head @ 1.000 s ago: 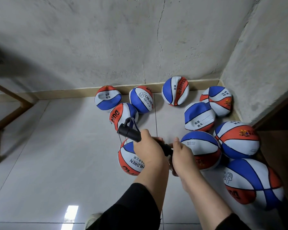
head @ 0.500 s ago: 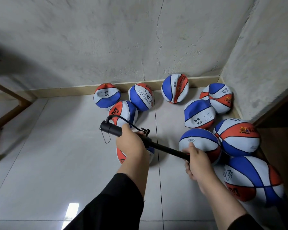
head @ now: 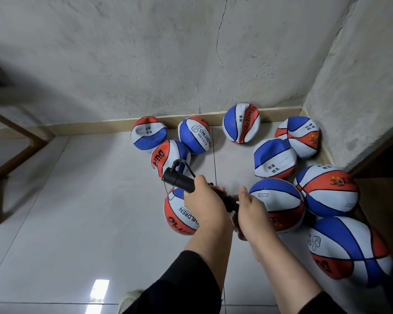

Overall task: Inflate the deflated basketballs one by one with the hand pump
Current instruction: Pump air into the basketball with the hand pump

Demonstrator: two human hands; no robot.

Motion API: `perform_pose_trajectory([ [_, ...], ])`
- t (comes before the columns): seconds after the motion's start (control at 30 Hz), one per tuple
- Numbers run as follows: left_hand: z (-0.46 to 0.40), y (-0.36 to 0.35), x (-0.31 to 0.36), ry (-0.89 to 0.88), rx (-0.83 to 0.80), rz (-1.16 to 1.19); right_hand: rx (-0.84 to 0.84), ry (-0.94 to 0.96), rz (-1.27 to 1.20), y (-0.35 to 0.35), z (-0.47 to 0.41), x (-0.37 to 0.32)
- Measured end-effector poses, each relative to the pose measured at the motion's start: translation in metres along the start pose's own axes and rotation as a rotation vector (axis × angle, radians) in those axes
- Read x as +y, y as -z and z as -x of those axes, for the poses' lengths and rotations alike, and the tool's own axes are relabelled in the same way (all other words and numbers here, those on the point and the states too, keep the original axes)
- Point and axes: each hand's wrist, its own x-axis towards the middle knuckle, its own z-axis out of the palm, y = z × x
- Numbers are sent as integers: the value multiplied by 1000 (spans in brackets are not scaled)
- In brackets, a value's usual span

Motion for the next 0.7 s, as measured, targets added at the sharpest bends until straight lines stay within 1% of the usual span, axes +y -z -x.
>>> perform_pose_trajectory([
  [0.1, -2, 1, 1, 14, 1, -35, -3, -50, -20, 11, 1, 2],
  [0.2, -11, 3, 11, 39, 39, -11, 4, -151, -117, 29, 1, 7],
  [0.3, -23, 7, 22, -3, 98, -4, 25, -249, -188, 44, -1, 18],
  [0.4, -24, 9, 24, -46, 115, -45, 30, -302, -225, 46, 0, 22],
  [0.47, -21, 8, 22, -38, 94, -49, 29, -289, -242, 42, 2, 16],
  [0.57, -16, 5, 19, -12, 32, 29, 22, -224, -220, 32, 4, 5],
  [0.7, -4, 2, 10, -53, 45, 28, 7, -96, -106, 16, 10, -5],
])
